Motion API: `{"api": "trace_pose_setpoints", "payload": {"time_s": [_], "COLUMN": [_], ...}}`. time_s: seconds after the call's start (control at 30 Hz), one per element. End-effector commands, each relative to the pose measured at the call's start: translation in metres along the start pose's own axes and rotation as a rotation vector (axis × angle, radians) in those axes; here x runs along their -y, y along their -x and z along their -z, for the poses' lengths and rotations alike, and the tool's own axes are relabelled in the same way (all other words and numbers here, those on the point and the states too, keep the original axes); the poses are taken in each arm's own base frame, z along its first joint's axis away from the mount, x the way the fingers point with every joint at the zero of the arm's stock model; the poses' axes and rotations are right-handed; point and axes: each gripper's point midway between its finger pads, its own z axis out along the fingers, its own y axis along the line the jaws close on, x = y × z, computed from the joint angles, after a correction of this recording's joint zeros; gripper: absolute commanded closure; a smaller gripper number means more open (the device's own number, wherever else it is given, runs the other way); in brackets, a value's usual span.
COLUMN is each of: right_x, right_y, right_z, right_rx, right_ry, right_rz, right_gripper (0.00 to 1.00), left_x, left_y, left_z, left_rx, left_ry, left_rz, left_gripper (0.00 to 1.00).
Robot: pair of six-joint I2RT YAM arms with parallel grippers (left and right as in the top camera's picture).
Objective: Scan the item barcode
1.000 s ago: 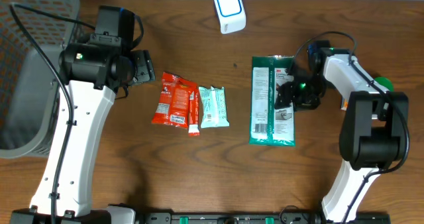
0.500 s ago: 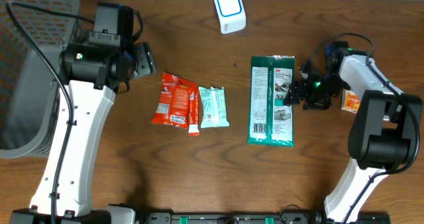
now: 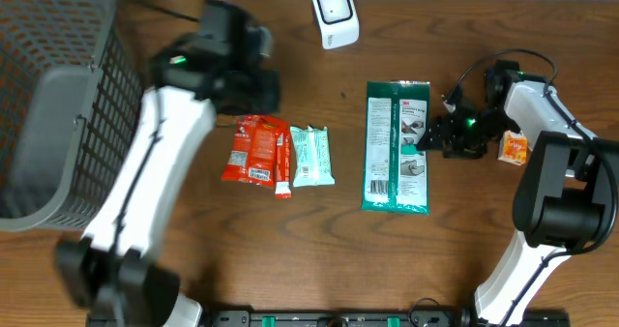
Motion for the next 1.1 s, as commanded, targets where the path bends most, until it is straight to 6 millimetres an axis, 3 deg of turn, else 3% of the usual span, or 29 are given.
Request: {"api": "trace_pose_setpoints", "payload": {"time_s": [0.0, 0.17, 0.5, 0.8, 1.07], "right_x": [-0.018, -0.017, -0.025, -0.026, -0.033], "right_y": [0.005, 0.001, 0.000, -0.009, -0.013], "right_z": [0.005, 0.000, -0.014, -0.032, -0.044], "right_rx": [0.029, 0.024, 0.057, 0.078, 0.126], "right_ry": [0.099, 0.110, 0.206, 0.272, 0.357], "right_rz": [0.057, 0.059, 0.070, 0.078, 0.107], "right_gripper": [0.29, 0.31, 0.38, 0.40, 0.41], "left_x": [0.033, 0.074, 0.111, 0.107, 0.097], "left_y": [-0.018, -0.026, -0.054, -0.074, -0.086], "left_z": [-0.046, -0.105, -0.189, -0.236, -0.252], "left_rx": [-0.131, -0.202, -0.259, -0.303, -0.346], "left_ry": [-0.133, -0.280, -0.319, -0.302, -0.285], "left_rz": [-0.082, -0.143, -0.253, -0.266, -0.249], "left_gripper": [0.92, 0.93, 0.92, 0.92, 0.92]}}
